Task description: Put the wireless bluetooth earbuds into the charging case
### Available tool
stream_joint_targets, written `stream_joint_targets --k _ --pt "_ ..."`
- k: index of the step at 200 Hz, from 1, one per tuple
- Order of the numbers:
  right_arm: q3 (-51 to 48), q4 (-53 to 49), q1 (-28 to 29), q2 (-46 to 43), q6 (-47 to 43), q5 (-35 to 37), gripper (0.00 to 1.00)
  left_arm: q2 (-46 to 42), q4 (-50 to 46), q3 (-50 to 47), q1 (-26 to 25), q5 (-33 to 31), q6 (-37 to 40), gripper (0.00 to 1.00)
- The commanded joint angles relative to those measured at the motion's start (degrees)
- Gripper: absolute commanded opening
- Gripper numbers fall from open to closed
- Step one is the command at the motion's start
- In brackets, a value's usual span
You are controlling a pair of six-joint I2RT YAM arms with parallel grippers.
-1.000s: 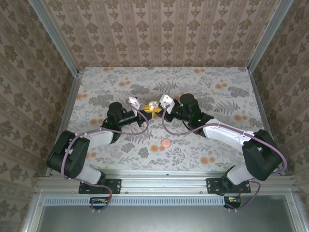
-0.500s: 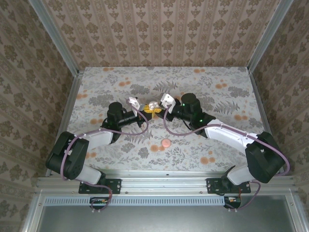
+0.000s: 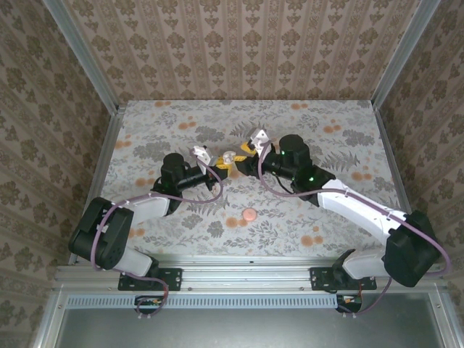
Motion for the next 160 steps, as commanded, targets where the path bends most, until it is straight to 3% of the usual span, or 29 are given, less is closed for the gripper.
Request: stream_joint_targets --k 1,42,73,111,160 --pt "3.49 -9.12 0.27 -1.48 13.5 4.02 0.47 -1.15 0.52 0.78 -0.08 -0.52 1.92 0.14" --pt "4.39 -14.58 -0.16 -2.94 21.09 3.61 0.47 -1.11 0.7 0.78 -0.07 0.87 2.77 0.14" --pt "3.04 -14.94 -0.37 -4.8 19.2 2.01 0.47 -0.94 0.4 1.34 -0.14 3.91 3.52 0.14" --pt "-1.0 -14.14 -1.21 -8.38 7.38 2.15 0.51 -2.0 -1.18 2.16 -0.24 7.61 4.14 0.14" --pt "-9.63 -6.43 -10.54 -12.45 -10.68 -16.19 0.57 -3.7 -6.18 4.24 -0.62 14.89 6.44 0.14"
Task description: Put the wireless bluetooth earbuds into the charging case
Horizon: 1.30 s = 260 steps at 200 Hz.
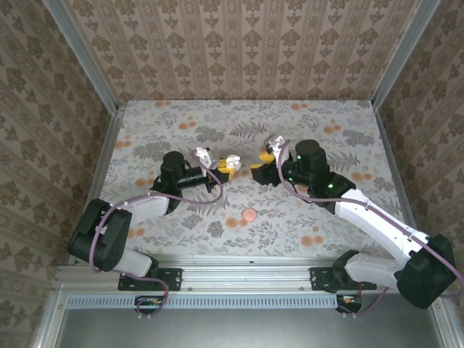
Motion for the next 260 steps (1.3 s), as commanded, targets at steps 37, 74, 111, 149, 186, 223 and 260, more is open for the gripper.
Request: stream_joint_targets --k 37,74,111,149,186,223,260 --pt "3.01 -8.74 -7.7 2.5 -25.93 -24.05 0.59 -5.81 -13.88 5.11 -1.56 8.46 10.77 0.14" --pt "5.57 -10.57 -7.61 6.98 -32.42 -27.17 0.62 -8.87 -21.83 6.49 -2.7 8.42 17.19 0.14" --pt "8.43 -10.55 -5.87 11.8 -33.0 -29.48 0.63 -9.75 -22.38 6.37 -3.17 7.47 18.17 0.14" --pt "10.7 -10.53 -3.51 15.91 -33.26 -30.87 0.64 -9.64 -22.29 6.51 -3.37 6.95 18.52 0.14" --pt "12.09 -10.62 -2.16 17.97 -33.61 -32.11 0.63 -9.64 -22.29 6.56 -3.37 6.29 18.61 0.14" --pt "12.47 -11.04 -1.77 17.68 -34.74 -33.28 0.62 -9.55 -22.28 6.47 -3.44 5.78 18.59 0.14" --pt "10.02 -7.94 -2.11 14.86 -34.7 -32.5 0.61 -8.96 -21.94 6.19 -3.45 5.31 18.34 0.14"
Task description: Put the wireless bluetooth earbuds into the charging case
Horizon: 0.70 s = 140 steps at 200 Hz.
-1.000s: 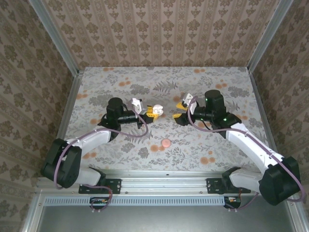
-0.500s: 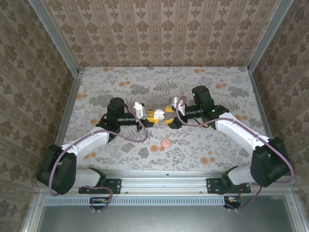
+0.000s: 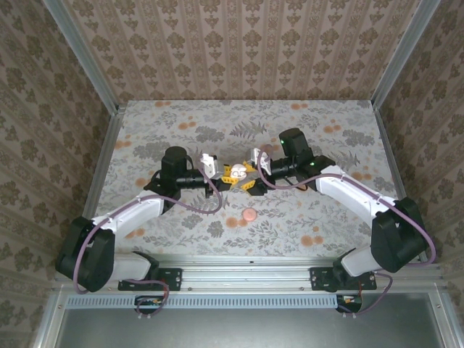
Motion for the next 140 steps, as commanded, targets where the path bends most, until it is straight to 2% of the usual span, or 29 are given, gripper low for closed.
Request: stream_joint_targets --k 1,27,65,94,140 --pt "-0.61 2.22 -0.1 -2.74 -1.42 -2.02 0.61 -0.36 0.22 1.15 -0.37 0.05 1.25 0.14" --pt "-4.23 6.14 -0.8 -7.83 -0.83 -2.02 0.59 0.0 0.69 1.16 -0.42 -0.17 0.82 0.14" --pt "-6.99 5.73 -1.64 -11.38 -0.71 0.24 0.57 0.27 1.04 1.07 -0.5 0.21 0.6 0.14" --pt "-5.89 5.85 -2.32 -9.99 -1.1 2.88 0.57 -0.1 1.0 0.99 -0.59 0.72 0.68 0.14" --pt "-1.47 3.84 -2.25 -5.62 -3.65 0.67 0.53 -0.52 0.68 0.9 -0.73 0.68 1.12 0.14"
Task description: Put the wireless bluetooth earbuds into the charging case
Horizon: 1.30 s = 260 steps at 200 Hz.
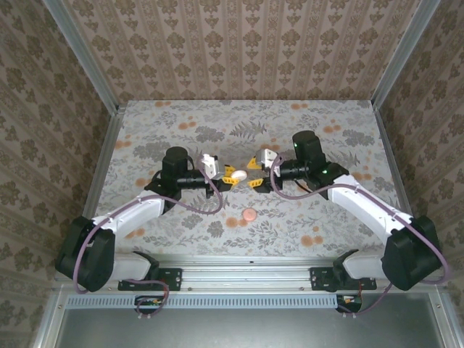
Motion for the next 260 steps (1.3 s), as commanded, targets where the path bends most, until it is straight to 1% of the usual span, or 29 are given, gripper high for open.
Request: stream_joint_targets --k 1,32,62,66,87,117,132,142,152,163,177,195,212,230,242,249,255,260 --pt "3.28 -1.08 -0.23 1.91 -2.6 -1.43 0.53 -0.61 0.67 0.9 -0.38 1.05 1.12 0.14" --pt "4.67 -2.76 0.19 3.59 -4.69 -3.39 0.48 -0.64 0.47 0.86 -0.4 1.0 1.21 0.14" --pt "5.41 -3.85 1.0 3.88 -5.92 -3.65 0.47 -0.6 0.43 0.92 -0.56 0.97 1.21 0.14" --pt "5.54 -3.9 1.07 5.41 -6.02 -3.77 0.47 -0.61 0.44 0.98 -0.57 0.96 1.28 0.14" --pt "5.94 -4.4 1.44 6.15 -6.61 -4.17 0.46 -0.61 0.44 0.98 -0.57 0.88 1.17 0.14" --pt "6.17 -4.56 1.79 6.86 -7.05 -4.62 0.41 -0.61 0.44 1.07 -0.66 0.9 1.2 0.14" --pt "6.37 -4.67 1.88 7.11 -7.25 -4.95 0.37 -0.61 0.36 1.07 -0.7 0.85 1.23 0.14" --pt "6.42 -4.72 1.88 7.31 -7.3 -5.27 0.31 -0.63 0.29 1.07 -0.66 0.78 1.21 0.14" --pt "6.51 -4.74 1.88 7.46 -7.37 -5.37 0.23 -0.52 0.3 1.03 -0.68 0.76 1.23 0.14" --pt "6.52 -4.93 1.88 7.5 -7.68 -5.42 0.18 -0.52 0.21 0.95 -0.75 0.6 1.28 0.14" --pt "6.62 -5.2 1.88 7.53 -8.04 -5.32 0.14 -0.54 0.09 0.86 -0.75 0.44 1.35 0.14" --pt "6.98 -6.1 1.88 7.41 -8.62 -5.13 0.13 -0.52 0.09 0.72 -0.75 0.05 1.39 0.15" --pt "7.63 -8.53 1.64 7.43 -9.79 -4.8 0.13 -0.27 0.09 0.52 -0.75 -0.52 1.41 0.22" --pt "9.06 -13.23 0.61 7.44 -11.77 -4.62 0.12 0.01 0.16 0.38 -0.75 -1.84 1.23 0.38" --pt "10.37 -17.7 -0.98 7.48 -13.35 -4.57 0.12 0.27 0.3 0.13 -0.75 -2.86 1.13 0.48" --pt "11.2 -20.2 -2.0 7.58 -14.21 -4.3 0.12 0.48 0.29 0.11 -0.66 -3.31 0.88 0.56" --pt "11.71 -22.49 -2.87 7.6 -15.07 -3.81 0.12 0.77 0.4 0.11 -0.66 -3.88 0.55 0.61" --pt "12.07 -24.29 -3.41 7.7 -15.77 -3.12 0.12 0.98 0.66 0.03 -0.57 -4.28 0.04 0.62"
